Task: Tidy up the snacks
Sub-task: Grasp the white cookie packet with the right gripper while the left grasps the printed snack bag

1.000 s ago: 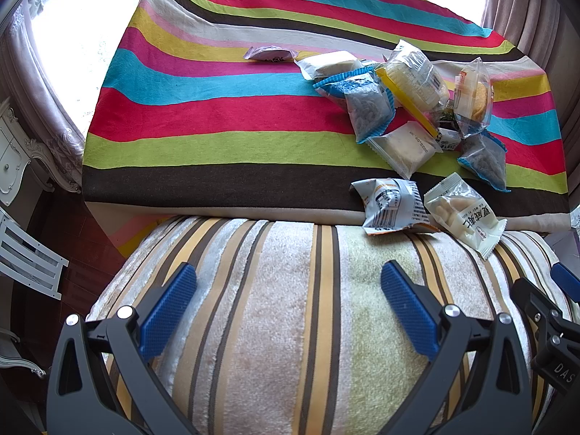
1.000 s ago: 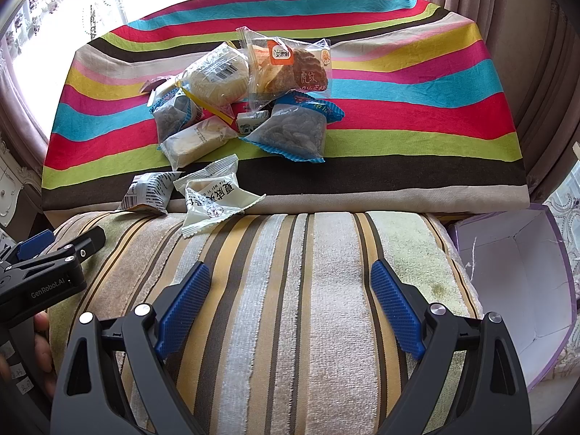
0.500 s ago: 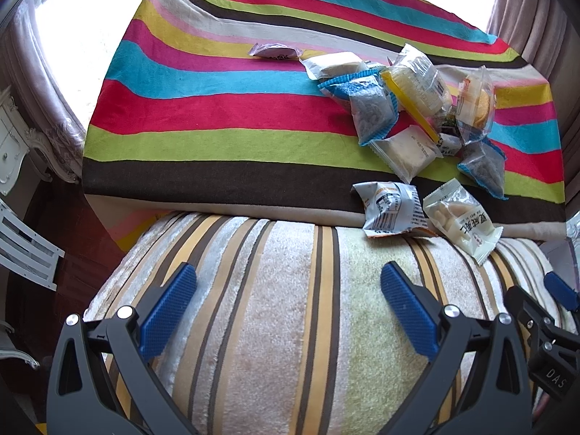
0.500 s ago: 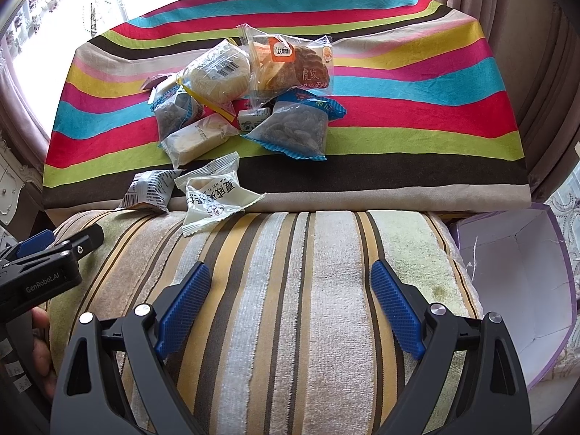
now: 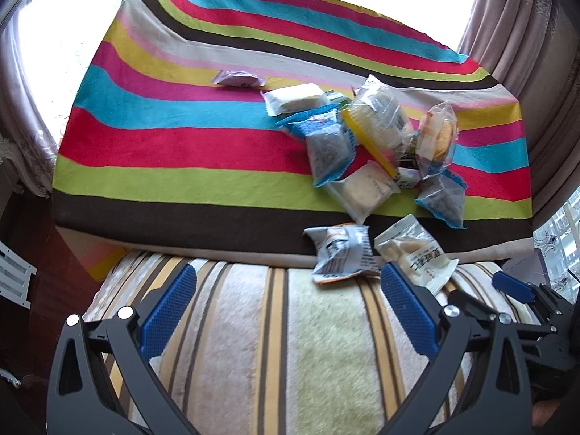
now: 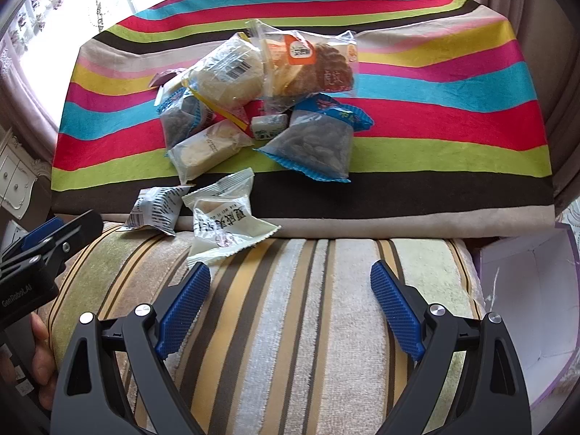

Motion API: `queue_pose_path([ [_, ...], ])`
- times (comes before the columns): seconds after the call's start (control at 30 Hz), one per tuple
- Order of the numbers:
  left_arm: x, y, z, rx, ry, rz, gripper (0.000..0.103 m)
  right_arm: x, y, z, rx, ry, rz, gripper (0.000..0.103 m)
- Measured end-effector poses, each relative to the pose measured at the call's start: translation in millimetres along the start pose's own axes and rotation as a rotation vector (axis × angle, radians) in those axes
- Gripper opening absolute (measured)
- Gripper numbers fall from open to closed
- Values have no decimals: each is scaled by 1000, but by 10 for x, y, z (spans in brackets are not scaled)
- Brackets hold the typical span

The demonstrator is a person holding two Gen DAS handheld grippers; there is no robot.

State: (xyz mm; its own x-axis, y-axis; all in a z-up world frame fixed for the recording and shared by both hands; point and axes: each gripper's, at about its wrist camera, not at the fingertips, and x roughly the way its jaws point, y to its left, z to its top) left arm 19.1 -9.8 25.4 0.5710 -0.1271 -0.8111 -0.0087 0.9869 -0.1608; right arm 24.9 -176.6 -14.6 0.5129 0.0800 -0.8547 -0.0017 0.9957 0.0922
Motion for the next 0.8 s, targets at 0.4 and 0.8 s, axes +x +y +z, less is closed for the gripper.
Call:
queue_pose_path([
  [0.4,585,-257,219,42,163,-49,61,110,286,149,-154,-6,17,87],
  [0.8,597,-105,194,-19,144,-78,36,397,437,360,-198,30,29,80],
])
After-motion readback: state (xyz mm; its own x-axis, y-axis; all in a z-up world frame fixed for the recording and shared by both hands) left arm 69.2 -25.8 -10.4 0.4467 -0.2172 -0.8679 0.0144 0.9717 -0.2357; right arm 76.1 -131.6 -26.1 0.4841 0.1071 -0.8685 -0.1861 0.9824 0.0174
